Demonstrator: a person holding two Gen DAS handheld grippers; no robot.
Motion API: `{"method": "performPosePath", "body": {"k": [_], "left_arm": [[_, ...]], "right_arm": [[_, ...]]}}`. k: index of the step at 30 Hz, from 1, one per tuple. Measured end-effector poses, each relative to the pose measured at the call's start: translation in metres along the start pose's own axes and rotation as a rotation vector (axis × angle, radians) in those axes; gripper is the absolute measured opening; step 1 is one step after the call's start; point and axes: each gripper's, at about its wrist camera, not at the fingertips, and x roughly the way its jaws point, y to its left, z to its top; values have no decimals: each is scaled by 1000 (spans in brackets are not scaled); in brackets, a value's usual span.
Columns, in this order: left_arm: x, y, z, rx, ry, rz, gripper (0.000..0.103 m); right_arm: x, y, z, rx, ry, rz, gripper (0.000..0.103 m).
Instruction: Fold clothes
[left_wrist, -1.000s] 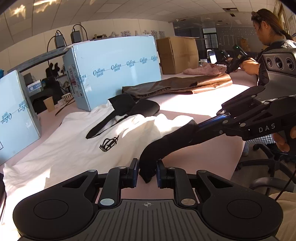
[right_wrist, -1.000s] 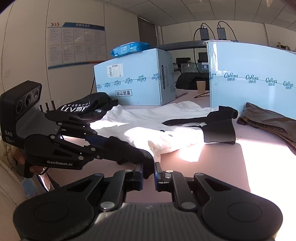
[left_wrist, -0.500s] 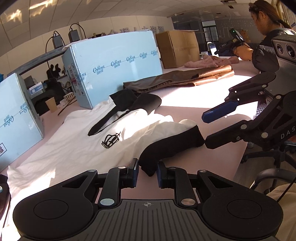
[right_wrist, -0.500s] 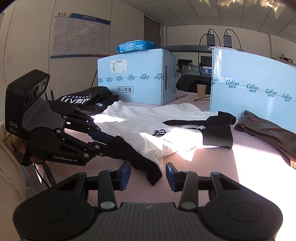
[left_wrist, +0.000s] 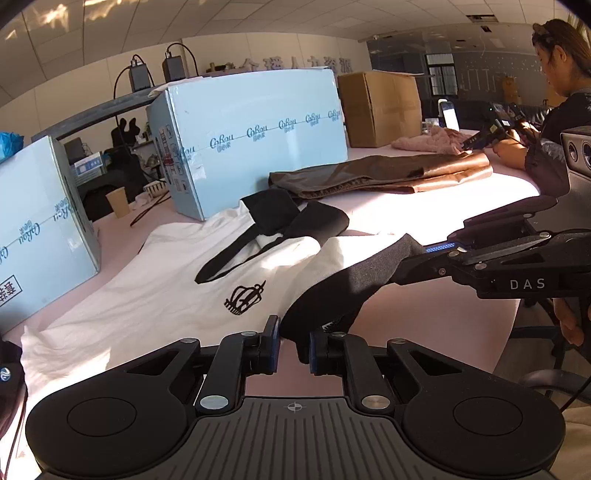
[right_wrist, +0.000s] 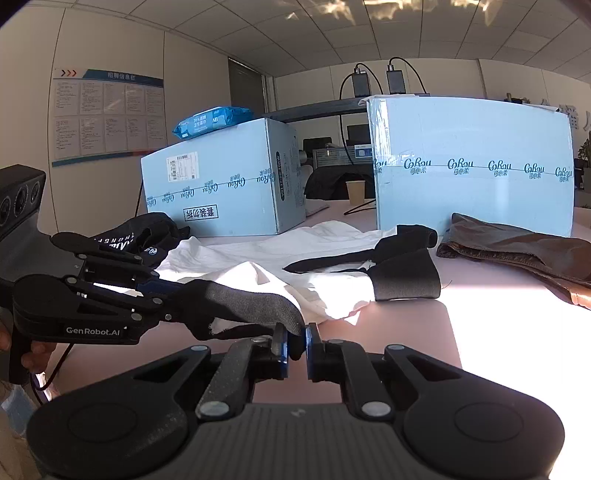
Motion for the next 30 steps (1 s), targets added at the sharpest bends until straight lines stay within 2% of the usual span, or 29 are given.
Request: {"method": "performPosePath", "body": {"k": [3, 6, 10, 13, 15, 18, 23, 27, 30], "left_arm": [[-11, -2, 5, -4, 8, -27, 11], [-17, -7, 0, 9, 47, -59, 11], [0, -12, -18, 26, 127, -53, 11], [2, -9, -22, -2, 127, -72, 12], [3, -3, -18, -23, 130, -88, 12], [6, 2, -16, -36, 130, -98, 13], [2, 17, -6, -100, 96, -130, 12], [-4, 42, 16, -172, 36, -135, 13], [2, 76, 34, -249, 6, -82, 14]], "right_arm": [[-12, 3, 11, -22, 3, 16, 9], [-25, 7, 16, -21, 44, 43, 9], [-21, 0, 10, 39, 167, 52, 9], [-13, -11, -2, 109, 217, 37, 9], [-16, -12, -3, 140, 199, 54, 9], [-17, -6, 0, 109, 169, 43, 9], [-13, -8, 9, 125, 104, 53, 9], [-3, -10, 35, 99, 30, 78, 9], [22, -17, 63, 74, -10, 95, 9]]}}
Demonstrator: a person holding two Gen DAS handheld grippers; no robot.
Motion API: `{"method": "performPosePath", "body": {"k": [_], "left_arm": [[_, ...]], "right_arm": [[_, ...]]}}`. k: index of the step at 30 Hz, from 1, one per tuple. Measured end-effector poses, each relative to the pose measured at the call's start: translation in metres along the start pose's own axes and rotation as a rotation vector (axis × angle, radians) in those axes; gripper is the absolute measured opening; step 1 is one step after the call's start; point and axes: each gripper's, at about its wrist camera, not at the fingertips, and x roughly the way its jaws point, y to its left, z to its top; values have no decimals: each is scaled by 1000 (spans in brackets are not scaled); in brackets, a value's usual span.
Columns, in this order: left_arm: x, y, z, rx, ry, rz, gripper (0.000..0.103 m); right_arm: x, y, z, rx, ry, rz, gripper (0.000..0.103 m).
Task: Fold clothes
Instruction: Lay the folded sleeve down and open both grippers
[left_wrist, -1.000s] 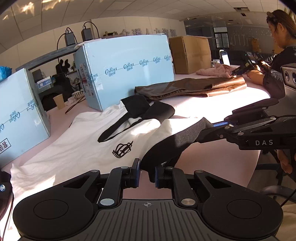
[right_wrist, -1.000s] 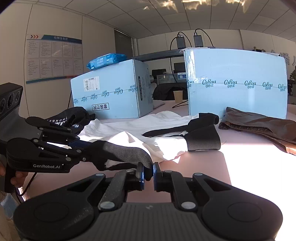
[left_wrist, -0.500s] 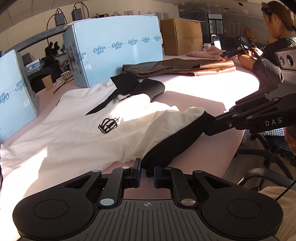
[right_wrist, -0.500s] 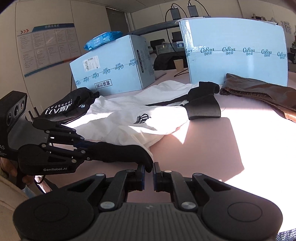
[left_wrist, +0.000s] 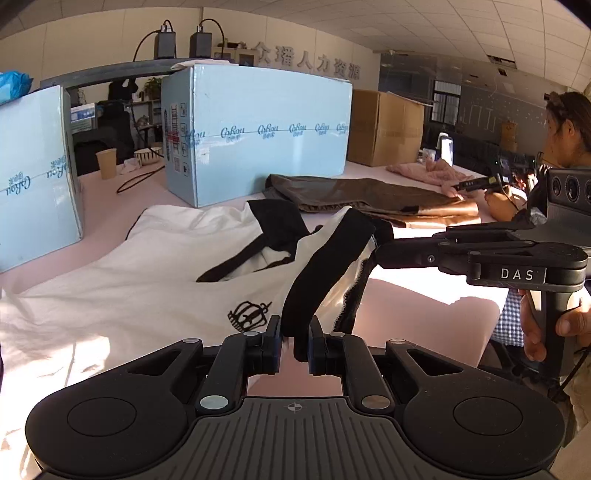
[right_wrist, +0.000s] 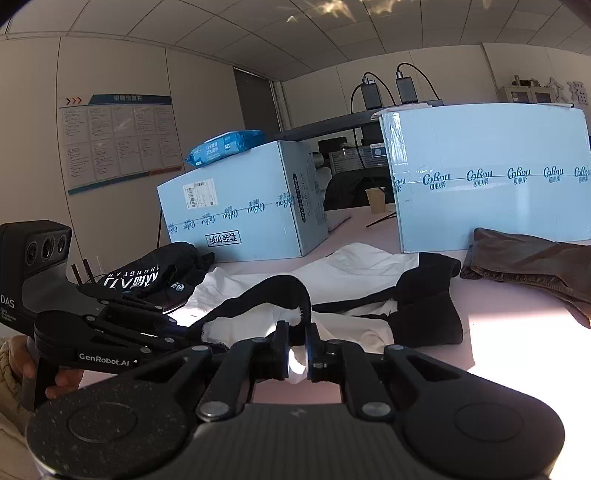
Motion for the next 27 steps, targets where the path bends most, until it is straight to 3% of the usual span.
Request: {"method": "performPosePath", "body": {"k": [3, 4, 5, 6, 7, 8, 9, 10, 12, 14, 15, 18, 19, 22, 25, 27], "left_arm": [[20, 31, 20, -38, 7, 117, 14], [29, 41, 24, -52, 27, 155, 18], [39, 51, 28, -66, 47, 193, 31], [49, 62, 30, -97, 73, 226, 42], [55, 74, 30, -137, 90, 253, 67], [55, 81, 29, -176, 82, 260, 82], [52, 87, 28, -215, 65, 259, 83], [49, 94, 27, -255, 48, 257, 84], [36, 98, 25, -318, 9, 168, 90], [26, 95, 24, -364, -25, -4, 101], [21, 93, 24, -376, -35, -89, 102], [30, 68, 30, -326, -18, -232, 102], [33, 60, 33, -301, -11, -245, 102], [64, 21, 40, -187, 45, -191, 102], [99, 15, 32, -166, 125, -127, 102], [117, 24, 25, -217, 181, -120, 102]], "right_arm": [[38, -14, 30, 12, -6, 12, 10], [55, -20, 38, 37, 10, 16, 14], [72, -26, 46, 61, 29, 18, 17], [90, -28, 51, 76, 54, 12, 27], [105, -30, 54, 85, 80, 1, 45], [118, -32, 56, 92, 104, -13, 57], [128, -34, 57, 96, 120, -30, 77], [133, -35, 58, 106, 123, -40, 84], [130, -43, 61, 166, 99, -4, 87], [120, -54, 64, 270, 94, 158, 99], [115, -61, 65, 324, 92, 238, 103], [99, -79, 65, 483, 60, 385, 103], [92, -85, 66, 523, 39, 398, 103], [75, -96, 70, 509, -25, 242, 103], [77, -105, 69, 527, 1, 154, 103], [85, -112, 72, 521, 38, 150, 103]]}}
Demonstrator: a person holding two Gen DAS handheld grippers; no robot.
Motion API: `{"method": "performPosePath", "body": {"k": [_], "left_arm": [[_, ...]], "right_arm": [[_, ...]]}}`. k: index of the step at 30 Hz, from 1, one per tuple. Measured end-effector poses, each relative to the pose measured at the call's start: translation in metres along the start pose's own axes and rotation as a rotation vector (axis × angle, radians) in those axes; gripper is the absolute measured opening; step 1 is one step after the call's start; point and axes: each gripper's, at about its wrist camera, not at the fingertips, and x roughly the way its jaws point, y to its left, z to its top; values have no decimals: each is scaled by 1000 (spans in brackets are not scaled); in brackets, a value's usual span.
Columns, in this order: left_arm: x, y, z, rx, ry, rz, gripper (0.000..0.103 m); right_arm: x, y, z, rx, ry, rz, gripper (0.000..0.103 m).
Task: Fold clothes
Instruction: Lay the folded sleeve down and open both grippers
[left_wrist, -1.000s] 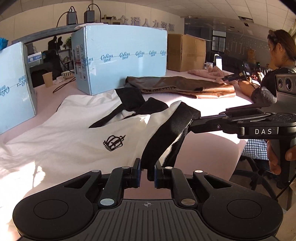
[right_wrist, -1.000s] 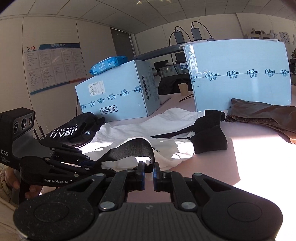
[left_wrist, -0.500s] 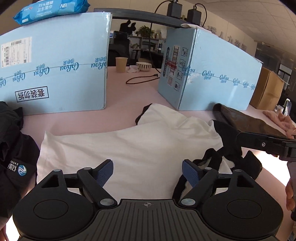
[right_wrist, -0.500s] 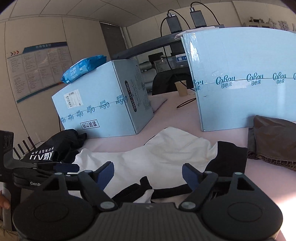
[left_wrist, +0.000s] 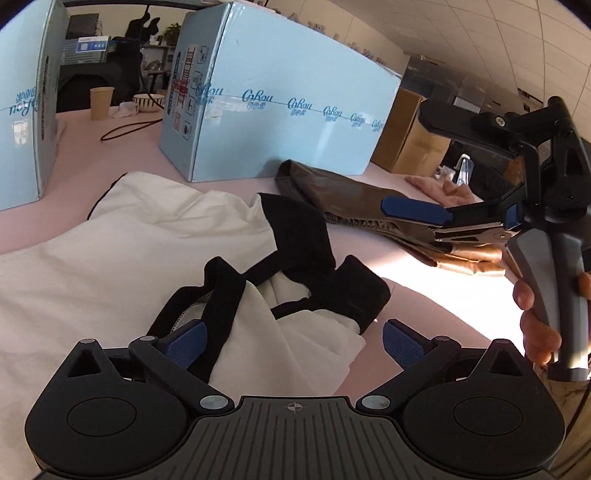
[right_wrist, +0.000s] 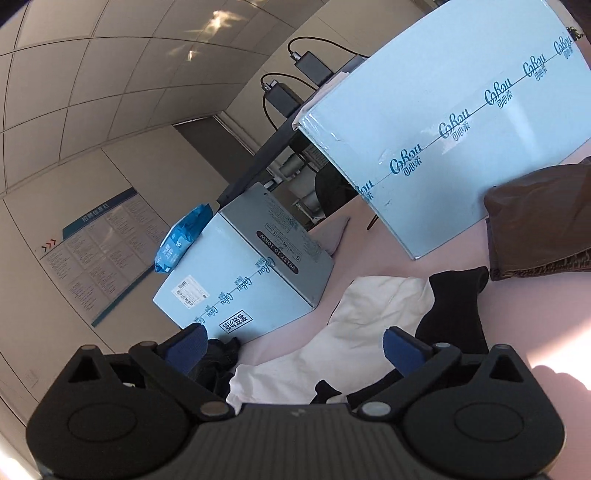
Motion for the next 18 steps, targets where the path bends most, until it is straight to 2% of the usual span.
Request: {"method": "performPosePath", "body": {"k": [1, 3, 5, 7, 9, 12, 14, 16, 18], "left_arm": [[8, 7, 0, -33, 26, 0, 102], [5, 31, 2, -169, 24, -66, 102], [-13, 41, 5, -221, -36, -98, 102], [-31, 41, 9, -224, -115, -88, 102], [-47, 40, 11, -245, -163, -78, 102], [-71, 47, 9, -297, -197, -81, 102], [-87, 53, 7, -297, -210, -67, 102], [-103, 58, 2, -277, -232, -13, 102], [-117, 63, -7, -271, -261, 31, 102]], "right_arm": [[4, -2, 3, -8, 11, -7, 103], [9, -6, 10, -27, -1, -28, 103], [15, -4, 22, -87, -56, -46, 103], [30, 2, 37, -199, -71, -33, 103], [57, 6, 55, -251, 21, -51, 103], [117, 9, 78, -290, 158, -139, 103], [160, 7, 87, -325, 232, -188, 101], [201, 4, 89, -372, 307, -230, 88], [233, -1, 87, -414, 372, -262, 82]]}}
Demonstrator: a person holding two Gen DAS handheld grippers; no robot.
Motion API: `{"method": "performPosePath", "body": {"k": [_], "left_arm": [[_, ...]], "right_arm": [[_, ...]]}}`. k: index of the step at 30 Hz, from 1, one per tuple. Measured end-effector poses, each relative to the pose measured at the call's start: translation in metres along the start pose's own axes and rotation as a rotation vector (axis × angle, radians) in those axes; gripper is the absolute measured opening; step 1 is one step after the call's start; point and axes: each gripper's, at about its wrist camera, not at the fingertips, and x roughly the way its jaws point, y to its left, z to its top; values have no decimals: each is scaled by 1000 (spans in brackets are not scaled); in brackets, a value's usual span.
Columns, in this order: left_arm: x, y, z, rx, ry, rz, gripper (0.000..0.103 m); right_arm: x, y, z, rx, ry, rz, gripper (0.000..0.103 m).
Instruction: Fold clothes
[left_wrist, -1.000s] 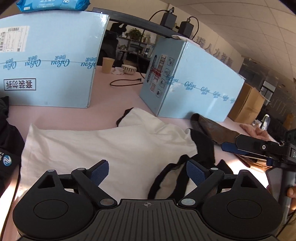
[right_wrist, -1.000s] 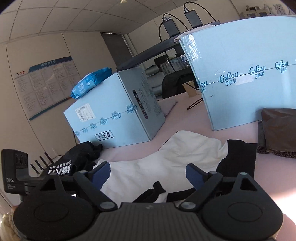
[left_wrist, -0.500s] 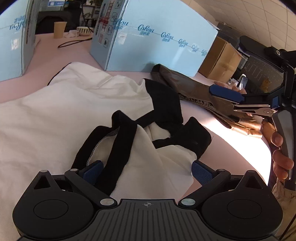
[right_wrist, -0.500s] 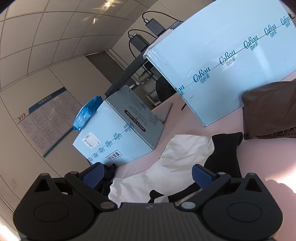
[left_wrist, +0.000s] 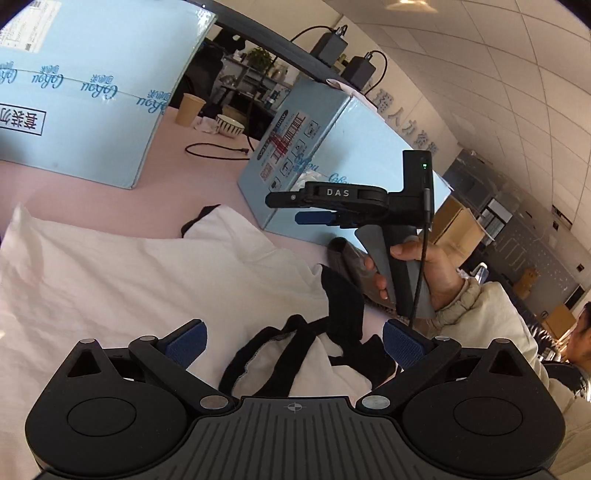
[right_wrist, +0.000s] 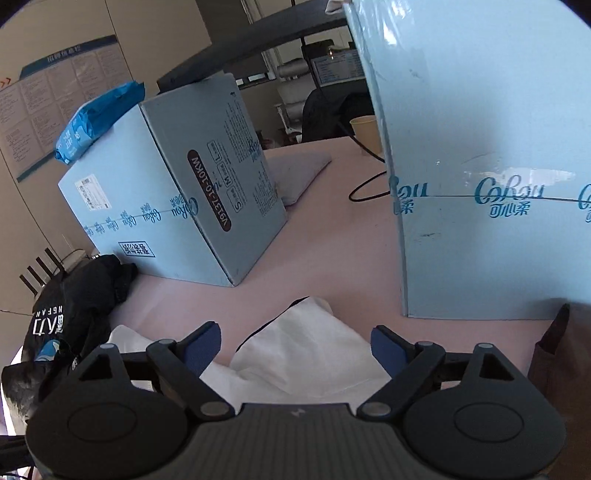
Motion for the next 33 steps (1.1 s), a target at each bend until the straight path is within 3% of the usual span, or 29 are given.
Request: {"method": "performPosePath", "body": {"k": [3, 8, 10, 12, 13, 14, 20, 25, 29, 32, 33], "left_arm": [[-12, 15, -5, -45, -16, -10, 102], [-12, 29, -7, -88, 0, -18, 102], [-9, 30, -7, -83, 2, -17, 102], [-7, 32, -7, -85, 6, -21, 102], [-6, 32, -7, -88, 9, -26, 102], [-5, 32, -7, -90, 12, -31, 102], [-10, 37, -9, -112, 8, -36, 102], [-17, 38, -12, -132, -5, -32, 102], [-25, 39, -14, -133, -19, -25, 103], [-30, 41, -15, -139, -24, -14, 102], [-32, 41, -15, -142, -26, -10, 102]], "right_arm": [[47, 5, 9, -85, 50, -64, 76], [94, 0, 17, -104, 139, -30, 69], [106, -3, 17, -92, 163, -20, 42], [111, -6, 15, -70, 167, -7, 27], [112, -5, 13, -68, 160, -4, 14], [110, -5, 12, -69, 150, 3, 12], [57, 5, 15, -84, -5, 70, 10], [-21, 46, -2, -308, -172, 125, 10], [-69, 76, -46, -474, -199, 181, 12], [-80, 85, -86, -561, -89, 234, 31], [-79, 87, -102, -588, -36, 249, 51]]}}
